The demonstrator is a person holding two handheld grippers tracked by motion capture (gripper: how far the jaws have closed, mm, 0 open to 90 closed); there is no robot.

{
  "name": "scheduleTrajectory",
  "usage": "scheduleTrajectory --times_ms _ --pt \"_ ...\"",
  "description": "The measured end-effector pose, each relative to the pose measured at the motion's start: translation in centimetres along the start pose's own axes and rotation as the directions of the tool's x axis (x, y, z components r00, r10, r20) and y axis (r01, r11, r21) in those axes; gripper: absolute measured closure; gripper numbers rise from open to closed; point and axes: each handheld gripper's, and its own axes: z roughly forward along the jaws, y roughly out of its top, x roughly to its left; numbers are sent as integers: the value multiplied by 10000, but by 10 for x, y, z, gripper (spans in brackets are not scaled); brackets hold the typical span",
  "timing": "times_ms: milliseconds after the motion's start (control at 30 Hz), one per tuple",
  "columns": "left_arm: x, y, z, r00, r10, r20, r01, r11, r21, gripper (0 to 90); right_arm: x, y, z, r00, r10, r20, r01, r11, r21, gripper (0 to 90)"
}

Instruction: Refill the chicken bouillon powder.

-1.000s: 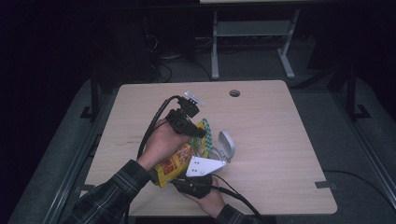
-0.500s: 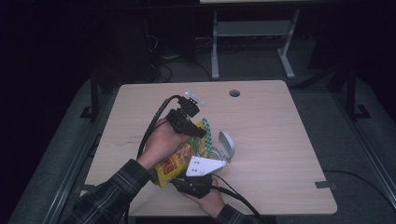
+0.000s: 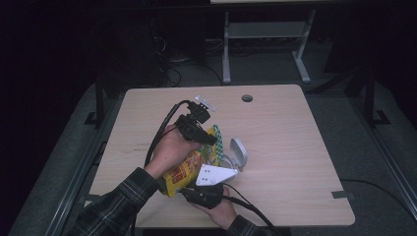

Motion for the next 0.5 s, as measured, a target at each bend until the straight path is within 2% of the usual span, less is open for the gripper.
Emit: scheduleTrajectory --times_ms 500 --pt "0 0 0 10000 17 -26 -18 10000 -30 900 0 0 0 10000 -8 -3 8 10000 -7 900"
